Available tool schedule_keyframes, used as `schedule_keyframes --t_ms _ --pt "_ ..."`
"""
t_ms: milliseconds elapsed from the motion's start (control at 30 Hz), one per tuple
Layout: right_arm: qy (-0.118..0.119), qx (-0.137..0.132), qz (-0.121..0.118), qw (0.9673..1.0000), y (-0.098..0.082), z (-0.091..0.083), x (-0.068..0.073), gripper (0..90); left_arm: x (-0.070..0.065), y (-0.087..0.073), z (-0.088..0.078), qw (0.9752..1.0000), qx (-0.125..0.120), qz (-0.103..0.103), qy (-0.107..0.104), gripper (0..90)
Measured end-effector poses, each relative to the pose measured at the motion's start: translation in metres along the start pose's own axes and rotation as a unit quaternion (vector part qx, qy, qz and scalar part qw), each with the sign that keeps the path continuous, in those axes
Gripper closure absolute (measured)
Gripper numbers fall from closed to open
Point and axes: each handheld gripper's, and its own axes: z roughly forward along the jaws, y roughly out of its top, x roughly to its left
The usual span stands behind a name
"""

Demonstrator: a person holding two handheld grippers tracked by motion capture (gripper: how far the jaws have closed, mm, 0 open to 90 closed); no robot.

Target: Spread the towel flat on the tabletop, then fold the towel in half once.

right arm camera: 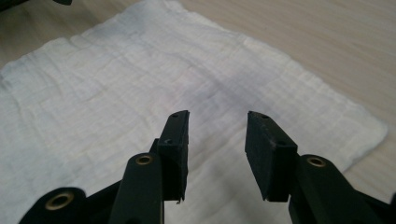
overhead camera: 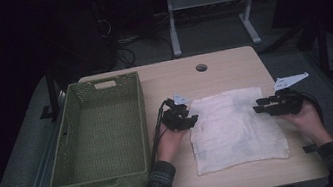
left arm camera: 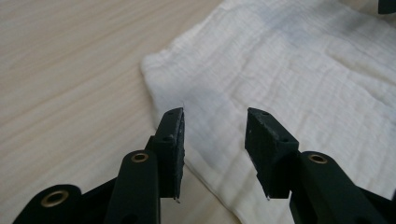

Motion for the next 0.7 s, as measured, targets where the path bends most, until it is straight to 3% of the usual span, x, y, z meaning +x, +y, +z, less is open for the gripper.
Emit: schedule_keyframes --t_ms 167,467,700 --pt "0.007 -0.005 0.009 0.9999 0.005 0.009 -0.014 58.9 0.015 0.010 0.007 0.9999 -0.003 -0.005 0.012 57.9" --pt "-0.005 0.007 0.020 0.9998 0.018 0.024 -0.040 56.6 0.035 0.022 0.029 0.9992 -0.001 -0.024 0.030 62.1" --pt "-0.023 0.009 0.024 0.9994 0.026 0.034 -0.057 54.6 0.044 0.018 0.047 0.9992 0.006 -0.040 0.006 65.6"
